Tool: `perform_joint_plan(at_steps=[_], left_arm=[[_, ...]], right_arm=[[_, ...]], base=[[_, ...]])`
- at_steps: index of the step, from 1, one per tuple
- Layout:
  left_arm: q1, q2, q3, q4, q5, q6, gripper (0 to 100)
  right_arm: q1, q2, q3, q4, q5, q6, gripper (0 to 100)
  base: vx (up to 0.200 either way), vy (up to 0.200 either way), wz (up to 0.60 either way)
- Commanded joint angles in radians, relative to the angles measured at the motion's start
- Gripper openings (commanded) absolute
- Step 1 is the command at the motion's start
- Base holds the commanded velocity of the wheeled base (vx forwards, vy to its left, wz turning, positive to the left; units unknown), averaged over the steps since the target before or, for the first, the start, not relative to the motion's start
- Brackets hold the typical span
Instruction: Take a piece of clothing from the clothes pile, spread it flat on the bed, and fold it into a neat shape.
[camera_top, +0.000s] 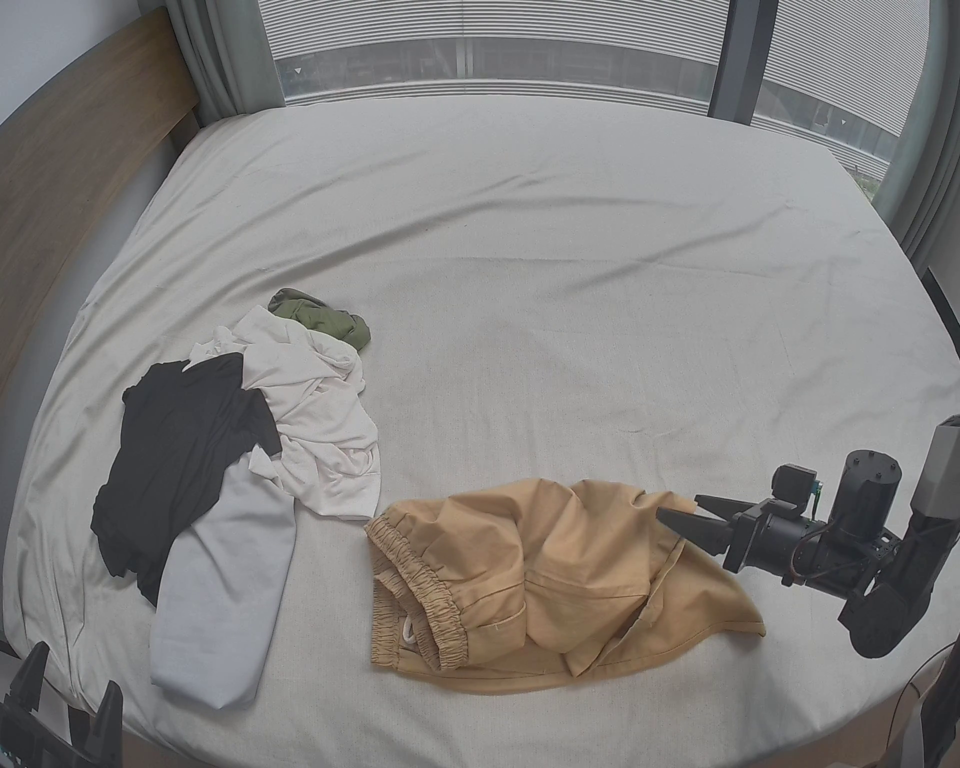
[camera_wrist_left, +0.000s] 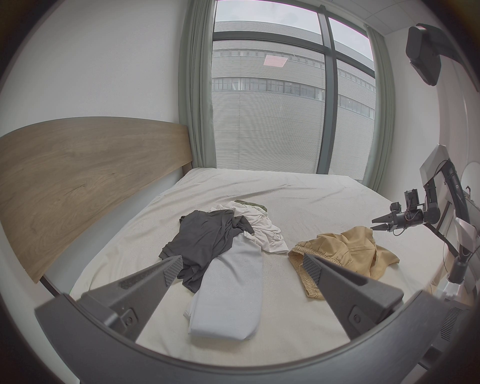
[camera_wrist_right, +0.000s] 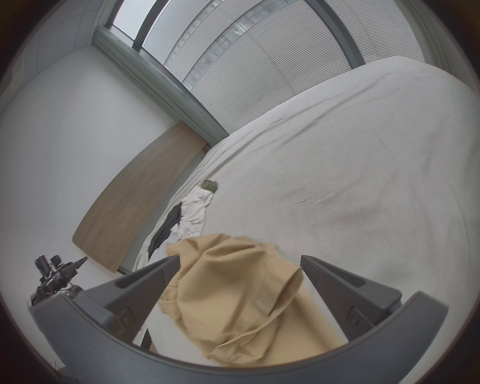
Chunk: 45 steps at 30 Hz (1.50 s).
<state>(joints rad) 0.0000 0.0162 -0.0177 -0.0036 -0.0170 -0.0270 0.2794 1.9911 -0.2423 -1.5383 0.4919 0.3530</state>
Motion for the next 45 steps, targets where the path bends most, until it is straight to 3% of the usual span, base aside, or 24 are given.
perform_joint_plan(at_steps=[1,5,12,19,22,26,34,45], left_arm=[[0.000,-0.016,0.018,-0.001,0.000,-0.001,100],[0.000,-0.016,0.018,-0.001,0.000,-0.001,100],[0.000,-0.016,0.018,-0.001,0.002,-0.002,100],[0.000,-0.016,0.018,-0.001,0.002,-0.001,100],[0.000,-0.016,0.018,-0.001,0.002,-0.002,100],[0.000,-0.016,0.018,0.001,0.002,-0.002,100],[0.000,-0.016,0.018,0.001,0.002,-0.002,100],[0.000,-0.016,0.018,0.001,0.002,-0.001,100]], right_arm=[[0.063,-0.034,0.038,0.000,-0.004,0.000,100],[0.089,-0.025,0.069,0.000,-0.009,-0.002,100],[0.115,-0.038,0.071,-0.002,-0.095,-0.008,100],[0.152,-0.075,0.083,0.001,-0.101,-0.005,100],[0.213,-0.057,0.100,0.001,-0.119,-0.002,100],[0.239,-0.012,0.110,0.000,-0.131,0.000,100],[0.256,0.137,0.103,-0.003,-0.130,0.000,100],[0.222,0.129,0.176,-0.005,-0.130,-0.002,100]], base=[[0.000,0.000,0.00],[0.000,0.000,0.00],[0.000,0.000,0.00],[0.000,0.000,0.00],[0.000,0.000,0.00],[0.000,0.000,0.00],[0.000,0.000,0.00],[0.000,0.000,0.00]])
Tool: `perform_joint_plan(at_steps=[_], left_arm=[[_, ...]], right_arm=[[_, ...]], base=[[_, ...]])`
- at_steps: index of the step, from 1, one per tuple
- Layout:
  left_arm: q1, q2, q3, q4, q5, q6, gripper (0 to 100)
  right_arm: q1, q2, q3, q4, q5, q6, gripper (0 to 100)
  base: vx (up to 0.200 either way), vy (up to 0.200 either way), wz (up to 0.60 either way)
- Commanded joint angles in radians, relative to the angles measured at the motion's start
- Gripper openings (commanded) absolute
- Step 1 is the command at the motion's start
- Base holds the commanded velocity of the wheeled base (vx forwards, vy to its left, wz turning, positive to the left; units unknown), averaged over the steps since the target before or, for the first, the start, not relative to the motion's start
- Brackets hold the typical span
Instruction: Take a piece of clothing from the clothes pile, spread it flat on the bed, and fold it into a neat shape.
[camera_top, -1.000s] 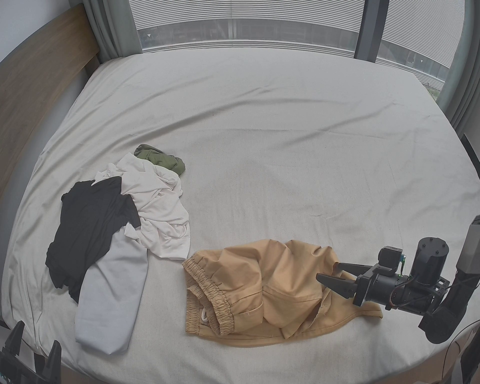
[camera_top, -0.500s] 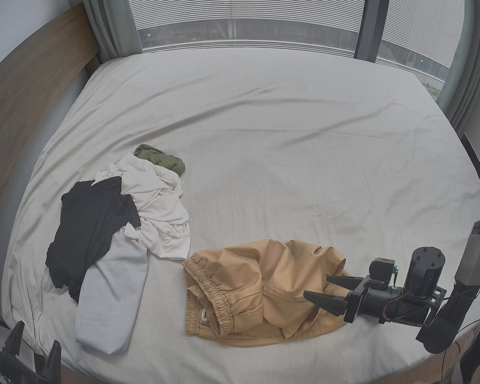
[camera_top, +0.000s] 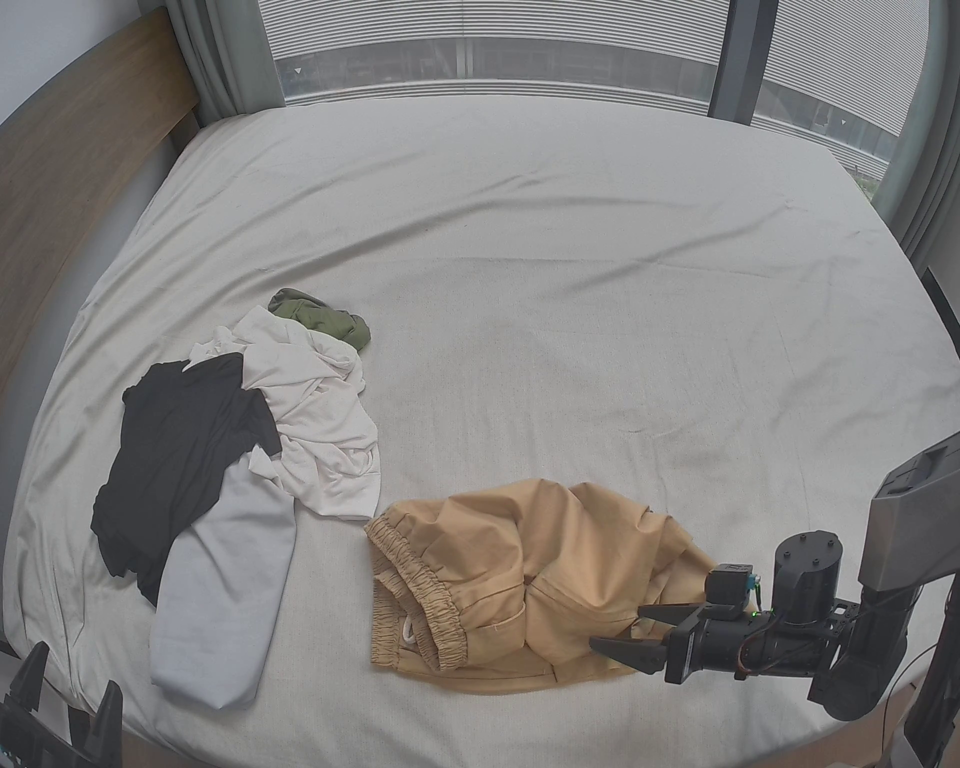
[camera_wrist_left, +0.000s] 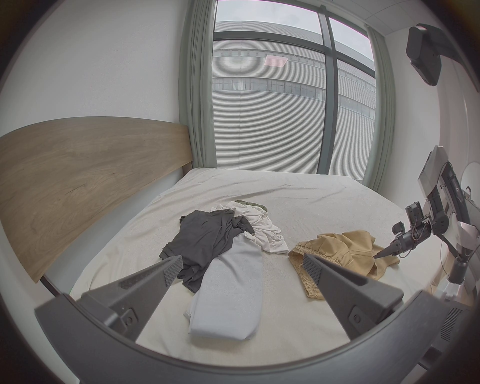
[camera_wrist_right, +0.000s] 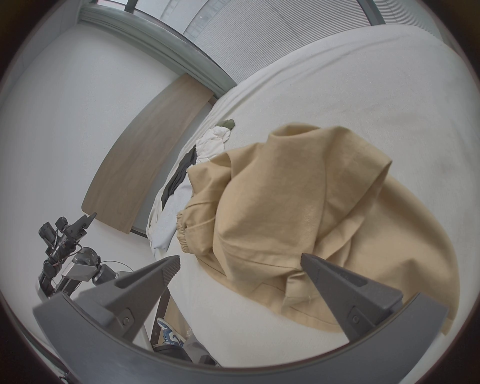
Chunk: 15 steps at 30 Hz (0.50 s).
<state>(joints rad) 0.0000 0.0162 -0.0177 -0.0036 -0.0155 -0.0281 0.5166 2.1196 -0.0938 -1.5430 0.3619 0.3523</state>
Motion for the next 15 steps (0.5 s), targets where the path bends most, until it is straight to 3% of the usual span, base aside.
perform_joint_plan(at_steps=[1,5,15], left_arm=[[0.000,-0.016,0.018,0.001,0.000,-0.001,100],[0.000,-0.016,0.018,-0.001,0.000,0.000,100],[0.000,-0.016,0.018,-0.001,0.000,0.000,100]], right_arm=[[-0.021,-0.004,0.032,0.000,0.000,-0.001,100],[-0.047,-0.009,0.039,0.000,0.002,-0.003,100],[-0.024,-0.079,0.025,0.003,-0.001,-0.001,100]], base=[[0.000,0.000,0.00],[0.000,0.000,0.00],[0.000,0.000,0.00]])
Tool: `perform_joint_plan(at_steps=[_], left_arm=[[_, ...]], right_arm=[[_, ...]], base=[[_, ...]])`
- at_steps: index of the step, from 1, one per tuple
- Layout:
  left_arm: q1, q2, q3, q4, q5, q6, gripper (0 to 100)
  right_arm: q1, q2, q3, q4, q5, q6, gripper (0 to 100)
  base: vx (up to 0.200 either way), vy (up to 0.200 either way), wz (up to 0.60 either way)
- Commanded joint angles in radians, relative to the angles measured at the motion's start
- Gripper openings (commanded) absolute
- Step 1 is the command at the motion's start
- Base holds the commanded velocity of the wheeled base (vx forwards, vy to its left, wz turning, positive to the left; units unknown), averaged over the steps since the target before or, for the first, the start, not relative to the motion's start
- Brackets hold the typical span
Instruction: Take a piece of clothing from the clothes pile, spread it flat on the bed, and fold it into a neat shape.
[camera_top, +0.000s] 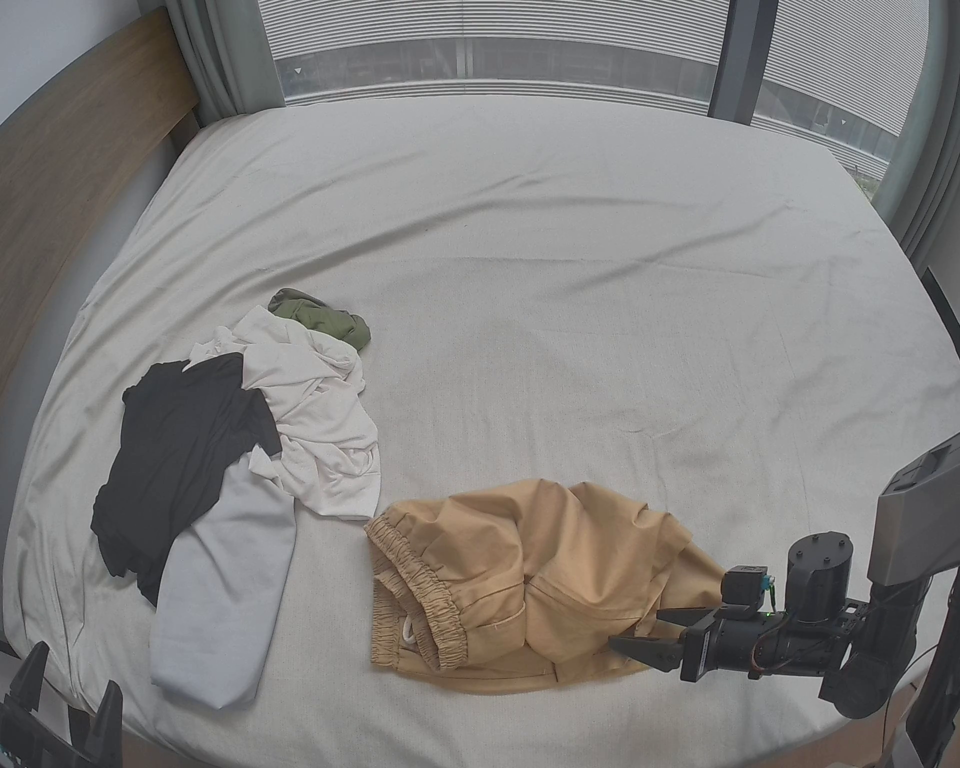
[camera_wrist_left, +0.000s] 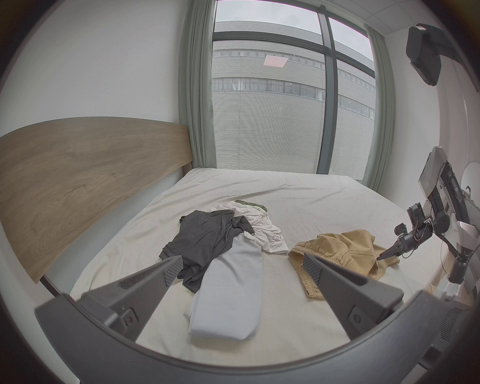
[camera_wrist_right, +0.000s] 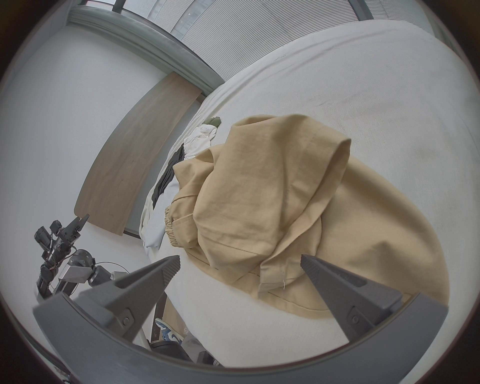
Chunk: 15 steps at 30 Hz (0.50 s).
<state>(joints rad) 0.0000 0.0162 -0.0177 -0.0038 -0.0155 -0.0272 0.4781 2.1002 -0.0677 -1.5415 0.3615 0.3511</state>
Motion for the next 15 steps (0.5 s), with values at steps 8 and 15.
perform_joint_plan(at_steps=[8,15], left_arm=[[0.000,-0.016,0.018,-0.001,0.000,-0.002,100],[0.000,-0.016,0.018,-0.001,0.000,0.000,100]], right_arm=[[0.057,-0.081,-0.006,0.001,-0.035,0.002,100],[0.027,0.004,-0.055,0.001,-0.038,-0.001,100]], base=[[0.000,0.000,0.00],[0.000,0.000,0.00]])
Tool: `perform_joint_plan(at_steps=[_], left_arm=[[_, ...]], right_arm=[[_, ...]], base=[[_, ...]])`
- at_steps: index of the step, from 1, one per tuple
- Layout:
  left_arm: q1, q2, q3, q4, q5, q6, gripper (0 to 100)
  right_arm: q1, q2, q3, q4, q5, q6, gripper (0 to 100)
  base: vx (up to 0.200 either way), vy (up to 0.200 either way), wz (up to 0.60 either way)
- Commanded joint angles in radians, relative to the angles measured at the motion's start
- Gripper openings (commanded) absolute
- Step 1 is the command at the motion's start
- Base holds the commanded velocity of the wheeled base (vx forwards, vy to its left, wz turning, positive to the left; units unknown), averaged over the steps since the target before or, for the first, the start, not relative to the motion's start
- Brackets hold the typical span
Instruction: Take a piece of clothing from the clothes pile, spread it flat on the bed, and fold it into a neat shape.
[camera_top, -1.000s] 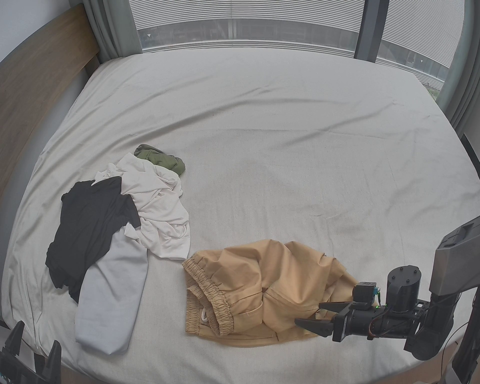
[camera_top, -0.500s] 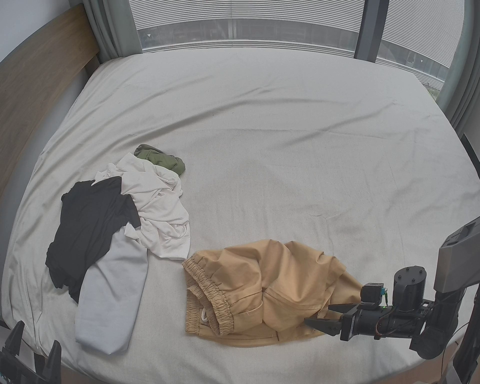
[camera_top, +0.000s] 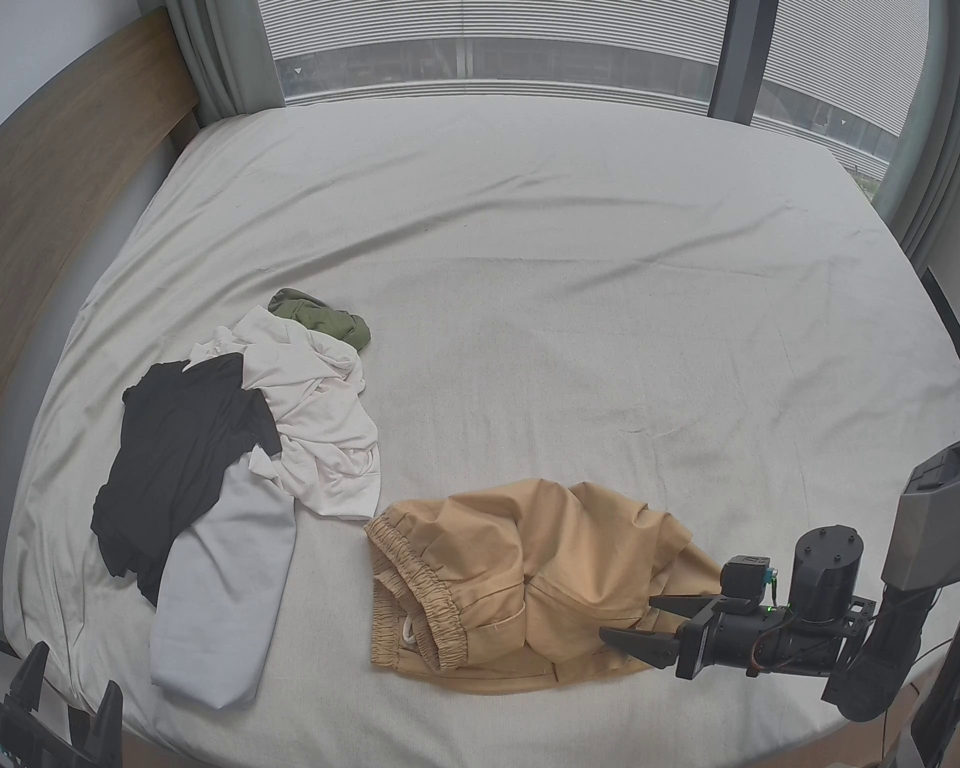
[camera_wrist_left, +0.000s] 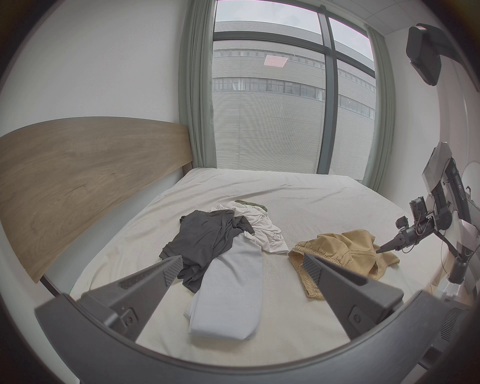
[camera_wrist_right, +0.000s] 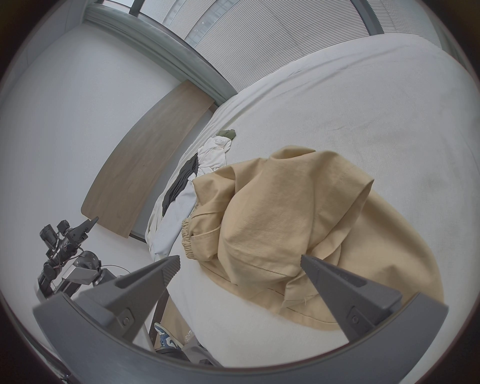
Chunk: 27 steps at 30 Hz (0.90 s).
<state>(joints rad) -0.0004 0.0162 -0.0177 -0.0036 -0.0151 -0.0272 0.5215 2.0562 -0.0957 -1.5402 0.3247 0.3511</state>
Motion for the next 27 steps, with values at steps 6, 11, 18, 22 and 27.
perform_joint_plan(at_steps=[6,11,18,22,27], left_arm=[[0.000,-0.016,0.018,-0.001,0.000,-0.002,100],[0.000,-0.016,0.018,0.001,0.000,0.000,100],[0.000,-0.016,0.018,0.001,0.000,0.000,100],[0.000,-0.016,0.018,-0.001,0.000,0.000,100],[0.000,-0.016,0.018,0.001,0.000,0.000,100]], right_arm=[[-0.015,0.087,-0.070,0.000,-0.003,-0.004,100],[0.012,0.088,-0.088,0.000,-0.003,-0.003,100],[0.101,0.044,-0.150,0.000,-0.003,0.003,100],[0.104,0.036,-0.188,0.000,0.001,0.003,100],[0.091,0.033,-0.211,0.002,0.005,0.006,100]], base=[[0.000,0.000,0.00],[0.000,0.000,0.00],[0.000,0.000,0.00],[0.000,0.000,0.00],[0.000,0.000,0.00]])
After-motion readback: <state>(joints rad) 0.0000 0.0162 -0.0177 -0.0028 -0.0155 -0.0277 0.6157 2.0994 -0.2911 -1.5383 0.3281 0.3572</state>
